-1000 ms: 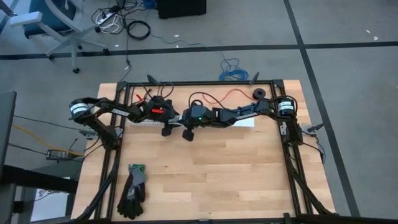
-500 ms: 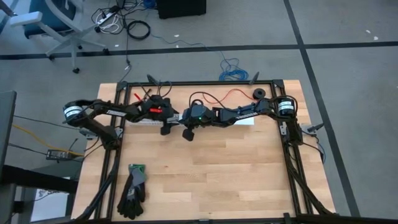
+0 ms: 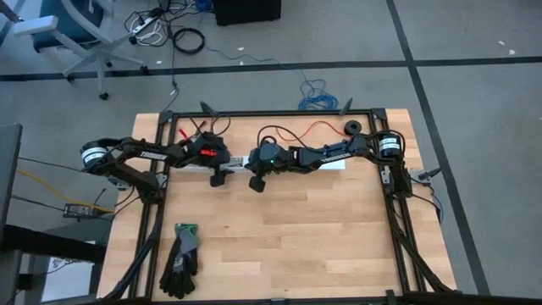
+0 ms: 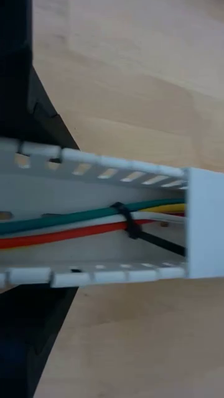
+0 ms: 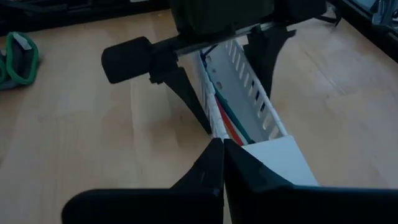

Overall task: Ziptie cables
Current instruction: Close the cable duct with the cable duct lid

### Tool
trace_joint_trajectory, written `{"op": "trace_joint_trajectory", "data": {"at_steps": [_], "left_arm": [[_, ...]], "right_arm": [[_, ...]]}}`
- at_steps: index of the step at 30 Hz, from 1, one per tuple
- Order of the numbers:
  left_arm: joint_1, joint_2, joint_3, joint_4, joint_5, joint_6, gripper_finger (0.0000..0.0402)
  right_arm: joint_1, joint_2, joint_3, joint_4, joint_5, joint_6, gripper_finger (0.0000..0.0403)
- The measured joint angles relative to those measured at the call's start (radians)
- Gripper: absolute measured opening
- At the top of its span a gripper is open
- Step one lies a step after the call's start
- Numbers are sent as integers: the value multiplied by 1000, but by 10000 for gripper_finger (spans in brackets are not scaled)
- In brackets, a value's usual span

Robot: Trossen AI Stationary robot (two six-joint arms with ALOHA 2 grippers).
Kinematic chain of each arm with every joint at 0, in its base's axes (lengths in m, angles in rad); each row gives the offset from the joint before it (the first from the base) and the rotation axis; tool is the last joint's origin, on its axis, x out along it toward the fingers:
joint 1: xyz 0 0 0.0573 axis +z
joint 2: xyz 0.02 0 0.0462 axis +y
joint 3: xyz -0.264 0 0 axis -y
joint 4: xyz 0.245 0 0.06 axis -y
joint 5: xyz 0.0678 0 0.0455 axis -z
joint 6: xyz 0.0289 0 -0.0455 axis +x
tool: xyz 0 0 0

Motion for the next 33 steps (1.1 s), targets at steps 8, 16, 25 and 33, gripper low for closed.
{"op": "trace_joint_trajectory", "data": {"at_steps": [8, 16, 25, 33], "left_arm": [[1, 2, -37, 67, 1, -6, 296], [-3, 4, -38, 96, 40, -7, 263], [-49, 83, -37, 269, 73, -44, 245], [-102, 249, 9, 435, 80, -113, 250]], "right_arm": [[-13, 0, 1, -76, 25, 20, 0], [-19, -16, 1, -106, 38, 28, 0], [-19, -138, 1, -461, 140, 36, 0], [-17, -200, 1, -673, 140, 64, 0]]}}
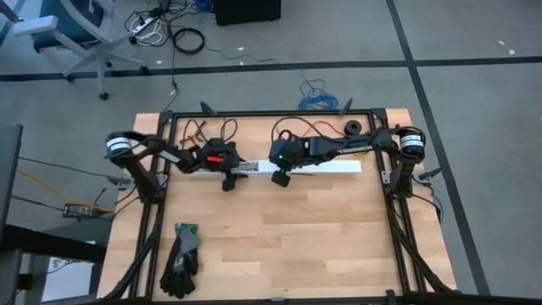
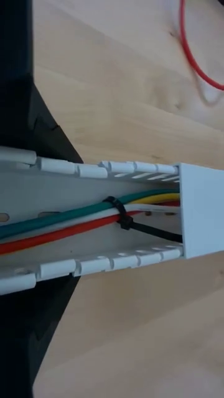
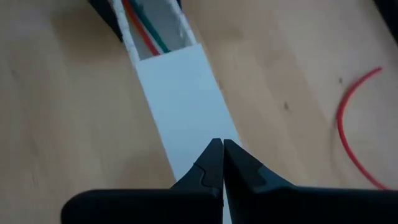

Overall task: Ziptie cables
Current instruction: Close the cable duct with the cable duct lid

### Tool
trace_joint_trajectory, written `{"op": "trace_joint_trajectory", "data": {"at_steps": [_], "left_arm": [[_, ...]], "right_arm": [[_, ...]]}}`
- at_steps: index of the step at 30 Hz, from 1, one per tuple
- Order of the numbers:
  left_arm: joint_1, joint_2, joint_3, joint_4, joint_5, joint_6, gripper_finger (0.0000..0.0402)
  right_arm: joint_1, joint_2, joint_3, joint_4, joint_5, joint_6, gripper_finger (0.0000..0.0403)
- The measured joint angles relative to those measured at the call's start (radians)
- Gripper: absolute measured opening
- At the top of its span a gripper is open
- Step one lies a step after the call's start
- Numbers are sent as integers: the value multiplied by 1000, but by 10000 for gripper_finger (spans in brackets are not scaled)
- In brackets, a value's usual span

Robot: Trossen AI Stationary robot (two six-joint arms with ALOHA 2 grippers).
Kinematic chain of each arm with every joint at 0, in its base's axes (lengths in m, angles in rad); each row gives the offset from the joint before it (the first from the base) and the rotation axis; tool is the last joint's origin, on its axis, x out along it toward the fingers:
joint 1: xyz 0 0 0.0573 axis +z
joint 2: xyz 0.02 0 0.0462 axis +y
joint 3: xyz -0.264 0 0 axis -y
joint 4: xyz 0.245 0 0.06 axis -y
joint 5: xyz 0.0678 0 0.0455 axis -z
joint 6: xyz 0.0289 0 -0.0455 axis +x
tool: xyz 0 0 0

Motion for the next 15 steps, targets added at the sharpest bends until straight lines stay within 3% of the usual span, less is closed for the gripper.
{"op": "trace_joint_trajectory", "data": {"at_steps": [9, 15], "left_arm": [[-44, 102, 132, -16, -4, -5, 250], [-46, 144, 193, -35, 0, -5, 250]], "right_arm": [[51, -39, -11, -118, 20, 43, 0], [100, -127, -177, -86, 103, 143, 0]]}}
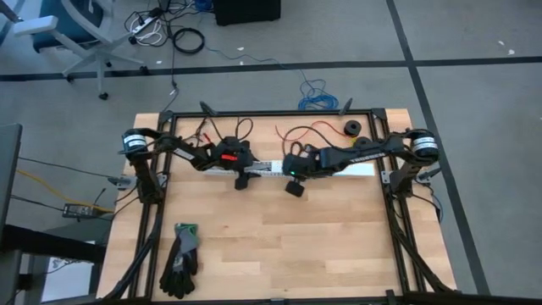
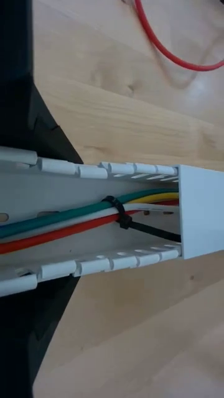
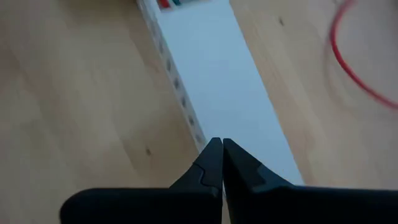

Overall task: Ziptie cables
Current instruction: Close the cable duct with the cable duct lid

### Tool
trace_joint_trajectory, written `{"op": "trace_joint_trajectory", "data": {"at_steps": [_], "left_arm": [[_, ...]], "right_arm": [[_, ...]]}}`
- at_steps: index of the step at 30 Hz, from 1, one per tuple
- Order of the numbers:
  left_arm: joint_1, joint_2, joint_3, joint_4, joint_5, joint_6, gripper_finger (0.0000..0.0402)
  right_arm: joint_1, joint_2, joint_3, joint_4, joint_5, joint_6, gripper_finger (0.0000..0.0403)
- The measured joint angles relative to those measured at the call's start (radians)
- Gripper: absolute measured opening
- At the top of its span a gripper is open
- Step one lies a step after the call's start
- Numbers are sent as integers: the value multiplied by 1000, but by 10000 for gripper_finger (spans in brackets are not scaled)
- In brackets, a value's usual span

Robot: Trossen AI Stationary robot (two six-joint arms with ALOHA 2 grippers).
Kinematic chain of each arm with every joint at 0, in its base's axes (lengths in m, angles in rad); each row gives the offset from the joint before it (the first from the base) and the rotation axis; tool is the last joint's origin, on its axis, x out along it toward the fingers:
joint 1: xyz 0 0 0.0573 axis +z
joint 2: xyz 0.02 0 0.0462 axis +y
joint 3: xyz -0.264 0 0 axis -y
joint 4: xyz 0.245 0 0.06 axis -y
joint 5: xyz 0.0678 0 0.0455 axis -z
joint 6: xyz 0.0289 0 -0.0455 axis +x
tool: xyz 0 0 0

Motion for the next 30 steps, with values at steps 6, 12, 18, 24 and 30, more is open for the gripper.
{"op": "trace_joint_trajectory", "data": {"at_steps": [6, 12, 18, 24, 30], "left_arm": [[-5, 18, 12, 5, 12, 2, 250], [-11, 21, 24, 3, 10, 1, 250], [-30, 26, 58, -16, 9, 7, 250], [-32, 40, 89, -8, 5, 4, 250], [-39, 67, 109, -41, 8, -1, 250]], "right_arm": [[37, -267, -301, 195, 92, 74, 0], [-56, -608, -700, 644, 29, 147, 0], [-59, -513, -750, 942, -35, 90, 0], [-66, -283, -626, 941, -52, 28, 0], [-106, -85, -507, 910, -143, 61, 0]]}}
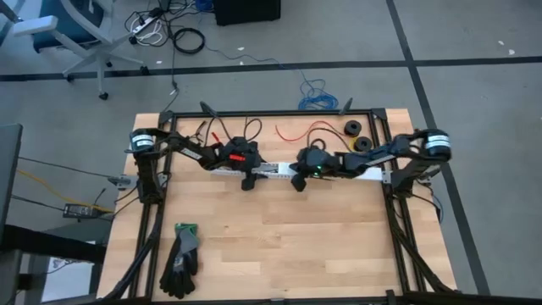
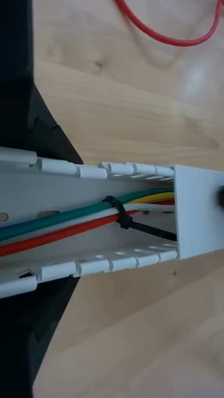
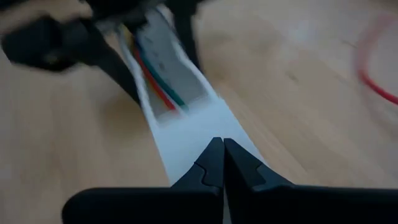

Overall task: Ziptie cables
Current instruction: Close the cable duct with the cable duct lid

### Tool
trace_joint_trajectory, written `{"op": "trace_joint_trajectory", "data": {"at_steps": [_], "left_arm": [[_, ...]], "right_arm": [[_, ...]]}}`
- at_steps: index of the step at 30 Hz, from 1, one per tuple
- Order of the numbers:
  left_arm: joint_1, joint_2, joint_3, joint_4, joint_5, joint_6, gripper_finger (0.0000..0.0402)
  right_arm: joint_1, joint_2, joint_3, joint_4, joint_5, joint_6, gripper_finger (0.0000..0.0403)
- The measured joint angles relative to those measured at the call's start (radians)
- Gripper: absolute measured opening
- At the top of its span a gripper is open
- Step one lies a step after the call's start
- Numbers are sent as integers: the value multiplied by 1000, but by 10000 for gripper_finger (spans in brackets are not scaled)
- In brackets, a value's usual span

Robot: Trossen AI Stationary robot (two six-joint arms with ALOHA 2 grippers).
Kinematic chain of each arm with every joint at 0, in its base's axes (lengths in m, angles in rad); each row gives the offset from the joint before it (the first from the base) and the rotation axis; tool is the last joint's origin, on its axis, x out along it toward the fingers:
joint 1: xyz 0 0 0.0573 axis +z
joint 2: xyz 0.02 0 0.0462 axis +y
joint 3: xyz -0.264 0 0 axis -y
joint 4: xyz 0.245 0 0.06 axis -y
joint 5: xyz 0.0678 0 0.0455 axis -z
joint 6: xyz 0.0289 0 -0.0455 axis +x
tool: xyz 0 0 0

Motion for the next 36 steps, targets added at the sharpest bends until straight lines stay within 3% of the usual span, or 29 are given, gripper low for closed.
{"op": "trace_joint_trajectory", "data": {"at_steps": [5, 8, 14, 20, 23, 27, 31, 36], "left_arm": [[-4, 2, 6, -1, -6, 0, 250], [-6, 3, 8, -1, -12, 1, 250], [-7, 2, 11, -23, -21, 7, 250], [-7, 2, 10, -25, -22, 8, 250], [-7, 2, 9, -21, -23, 8, 250], [-8, 2, 6, -10, -17, 7, 250], [-10, 3, 7, -1, -24, -2, 250], [-10, 3, 7, -8, -20, 6, 250]], "right_arm": [[-19, 216, 197, 13, -79, -82, 0], [-18, 270, 277, 43, -91, -184, 0], [-2, 113, 280, 22, -14, -274, 0], [18, -62, 255, -426, 4, -100, 0], [13, -43, 255, -525, -46, -17, 0], [-31, 124, 290, -351, -189, -26, 0], [-49, 304, 379, -119, -192, -140, 0], [-24, 267, 405, -6, -110, -261, 0]]}}
